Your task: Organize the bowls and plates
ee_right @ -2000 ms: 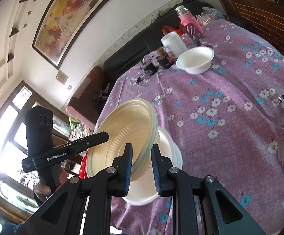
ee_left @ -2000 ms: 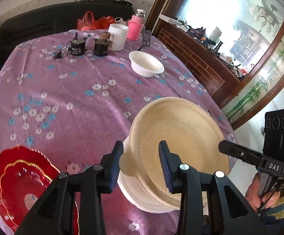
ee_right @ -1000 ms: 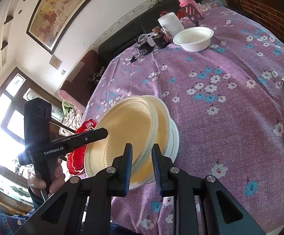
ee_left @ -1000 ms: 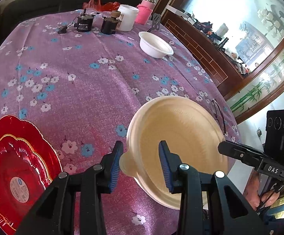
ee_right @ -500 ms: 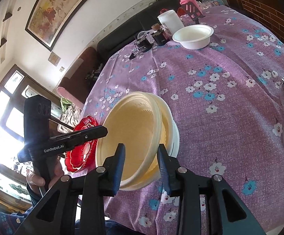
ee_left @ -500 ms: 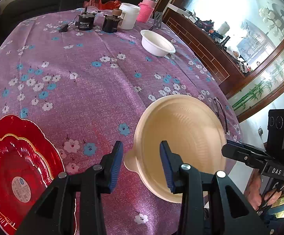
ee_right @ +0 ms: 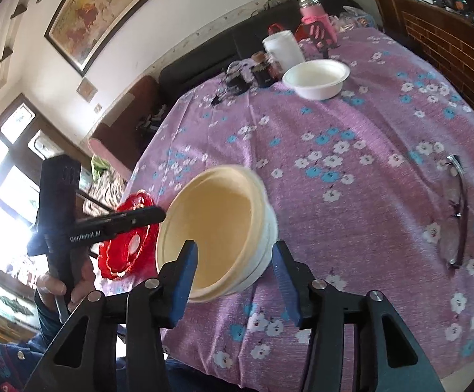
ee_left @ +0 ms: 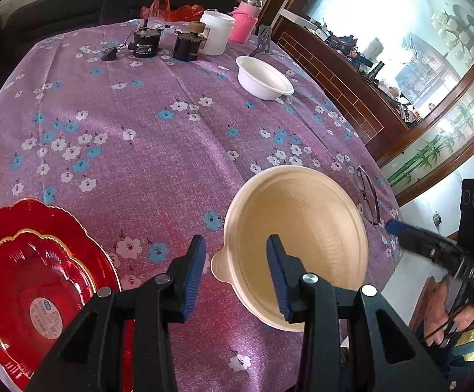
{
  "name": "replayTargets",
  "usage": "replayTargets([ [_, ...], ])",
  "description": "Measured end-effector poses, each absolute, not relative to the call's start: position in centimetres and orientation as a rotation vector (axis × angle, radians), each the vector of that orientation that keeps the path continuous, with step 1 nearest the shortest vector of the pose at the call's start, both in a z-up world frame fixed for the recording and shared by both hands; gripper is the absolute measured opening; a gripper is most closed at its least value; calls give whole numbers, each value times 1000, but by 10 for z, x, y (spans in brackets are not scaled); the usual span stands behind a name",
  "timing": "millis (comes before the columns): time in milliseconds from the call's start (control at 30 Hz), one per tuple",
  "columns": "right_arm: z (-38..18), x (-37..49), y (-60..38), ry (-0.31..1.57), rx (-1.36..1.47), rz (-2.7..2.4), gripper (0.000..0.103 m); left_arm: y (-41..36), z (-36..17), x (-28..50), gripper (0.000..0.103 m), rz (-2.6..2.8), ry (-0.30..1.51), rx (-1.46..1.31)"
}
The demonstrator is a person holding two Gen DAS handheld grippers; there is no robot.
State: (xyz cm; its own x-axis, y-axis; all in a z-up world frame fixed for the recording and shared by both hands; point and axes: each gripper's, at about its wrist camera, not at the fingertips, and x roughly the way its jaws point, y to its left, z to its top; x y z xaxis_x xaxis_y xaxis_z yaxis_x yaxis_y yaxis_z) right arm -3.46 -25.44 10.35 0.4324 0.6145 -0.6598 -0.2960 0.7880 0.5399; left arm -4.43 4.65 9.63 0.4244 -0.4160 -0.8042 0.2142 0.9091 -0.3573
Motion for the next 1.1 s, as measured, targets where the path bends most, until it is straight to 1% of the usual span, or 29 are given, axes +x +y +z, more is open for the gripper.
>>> replayTargets([
  [200, 107, -26, -282, 931, 441, 540, 51, 48, 105, -43, 38, -386, 1047, -195],
  [333, 100, -19, -288, 947, 475, 530, 51, 46, 102, -37, 40, -360, 1064, -169],
  [567, 102, 12, -302, 940, 515, 499, 51, 34, 124, -1, 44, -319, 1074, -76],
  [733, 109, 51, -311, 922, 545, 479, 51, 24, 143, 44, 44, -289, 1086, -40],
  [933, 110, 121, -327, 880, 642, 400, 51, 9, 143, 104, 44, -252, 1112, -60],
  [1100, 83, 199, -332, 874, 742, 295, 51, -5, 132, 148, 44, -230, 1139, -93],
])
